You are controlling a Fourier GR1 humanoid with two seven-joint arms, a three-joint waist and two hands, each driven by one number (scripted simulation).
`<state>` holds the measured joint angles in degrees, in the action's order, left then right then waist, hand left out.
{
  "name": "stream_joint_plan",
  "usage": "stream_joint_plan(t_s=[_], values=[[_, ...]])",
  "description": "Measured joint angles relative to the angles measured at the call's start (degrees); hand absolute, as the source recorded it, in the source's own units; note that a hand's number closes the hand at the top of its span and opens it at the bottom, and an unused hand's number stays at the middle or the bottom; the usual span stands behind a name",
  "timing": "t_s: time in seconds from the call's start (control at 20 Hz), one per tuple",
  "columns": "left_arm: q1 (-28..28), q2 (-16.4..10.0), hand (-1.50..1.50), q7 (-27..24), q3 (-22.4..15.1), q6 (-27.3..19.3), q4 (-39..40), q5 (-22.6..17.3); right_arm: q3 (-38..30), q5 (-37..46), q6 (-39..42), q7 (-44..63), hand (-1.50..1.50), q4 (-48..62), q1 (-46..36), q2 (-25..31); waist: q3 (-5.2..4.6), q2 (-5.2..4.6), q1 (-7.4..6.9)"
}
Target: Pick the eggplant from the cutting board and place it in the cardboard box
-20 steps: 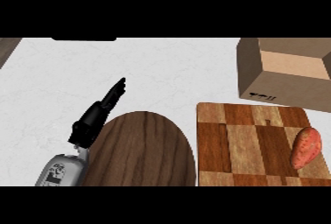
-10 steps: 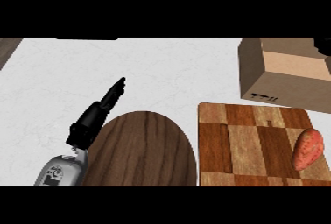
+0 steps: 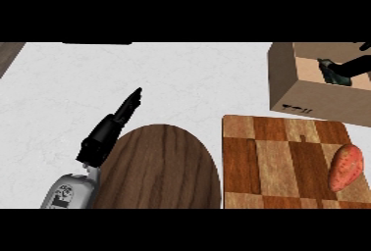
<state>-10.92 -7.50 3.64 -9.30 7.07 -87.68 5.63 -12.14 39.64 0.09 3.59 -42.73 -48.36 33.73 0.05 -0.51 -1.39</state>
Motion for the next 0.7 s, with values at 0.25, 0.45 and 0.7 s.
stream_joint_plan(t_s=[0.25,0.45,0.7], values=[[-0.72,-0.13,0.00,0.84,0.80,0.69,-0.45,-0.43,-3.63,-2.71,-2.31,-5.80,-1.50,8.77,-2.90,-0.89,0.03,-0.08,-0.20],[-0.71,0.30,0.00,0.70,0.74,0.43,-0.39,-0.18,-9.99,-8.77,-4.69,-11.15,-1.50,10.45,-3.29,-0.74,0.08,-0.06,0.01],[-0.66,-0.25,0.00,1.16,1.56,0.94,-0.75,-0.66,-19.11,-18.15,-3.57,-16.62,-1.50,12.02,-3.13,1.13,0.10,0.03,0.41]])
